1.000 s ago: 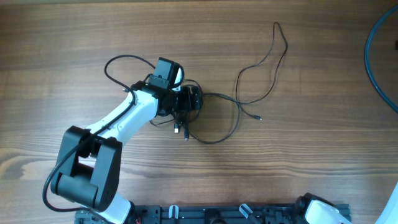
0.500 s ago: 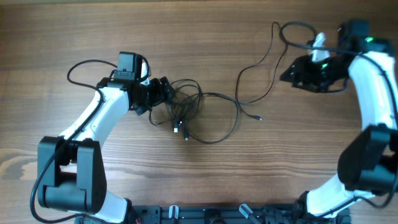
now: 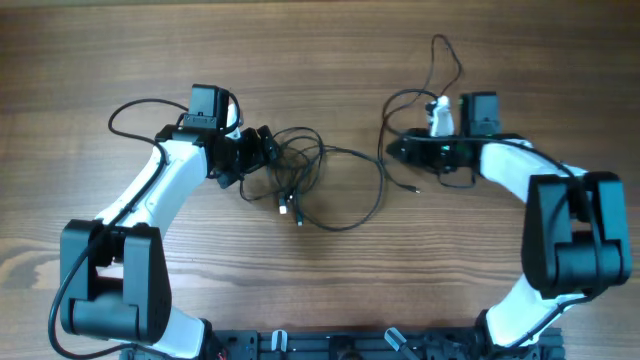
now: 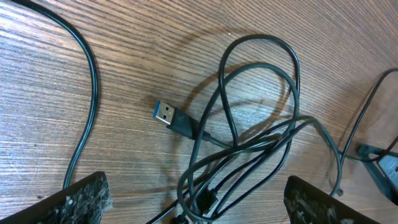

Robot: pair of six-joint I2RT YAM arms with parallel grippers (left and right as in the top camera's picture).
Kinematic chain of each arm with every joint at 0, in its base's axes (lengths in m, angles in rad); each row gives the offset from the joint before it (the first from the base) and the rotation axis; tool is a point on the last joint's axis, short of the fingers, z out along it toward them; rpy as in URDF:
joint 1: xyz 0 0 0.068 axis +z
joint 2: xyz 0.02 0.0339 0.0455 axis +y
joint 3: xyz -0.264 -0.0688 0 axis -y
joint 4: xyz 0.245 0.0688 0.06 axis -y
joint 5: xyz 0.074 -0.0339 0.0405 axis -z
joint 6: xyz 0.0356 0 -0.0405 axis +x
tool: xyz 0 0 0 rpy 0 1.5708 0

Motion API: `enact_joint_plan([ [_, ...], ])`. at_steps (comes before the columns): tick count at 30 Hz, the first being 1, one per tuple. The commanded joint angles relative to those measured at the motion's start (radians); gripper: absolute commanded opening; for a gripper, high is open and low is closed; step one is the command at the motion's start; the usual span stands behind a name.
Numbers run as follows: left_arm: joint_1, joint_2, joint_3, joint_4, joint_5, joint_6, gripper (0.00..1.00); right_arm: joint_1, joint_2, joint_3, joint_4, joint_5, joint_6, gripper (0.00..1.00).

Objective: Untangle cables

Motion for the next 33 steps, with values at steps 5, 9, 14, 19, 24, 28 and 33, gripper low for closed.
enact_joint_plan([
  [5,0.001,-0.018,0.002,-0.016,0.009,-0.006,0.92,0.201,0.0,-0.006,0.085,0.28,0.254,0.51],
  [9,0.001,-0.018,0.002,-0.023,0.009,-0.006,0.92,0.262,0.001,-0.006,0.167,0.369,0.362,0.39],
  [14,0.001,-0.018,0.002,-0.034,0.01,-0.006,0.92,0.27,0.001,-0.006,0.18,0.473,0.447,0.15],
  [19,0.001,-0.018,0.002,-0.038,0.009,-0.006,0.92,0.254,-0.066,-0.002,0.158,0.463,0.278,0.05],
  [24,0.001,-0.018,0.002,-0.037,0.009,-0.002,0.92,0.251,-0.36,0.082,-0.018,0.416,0.063,0.04],
  [28,0.001,-0.018,0.002,-0.036,0.009,-0.002,0.92,0.248,-0.657,0.214,-0.054,0.401,0.025,0.04],
  [33,0.001,-0.018,0.002,-0.032,0.009,-0.002,0.92,0.248,-0.796,0.293,0.054,0.395,-0.027,0.04],
])
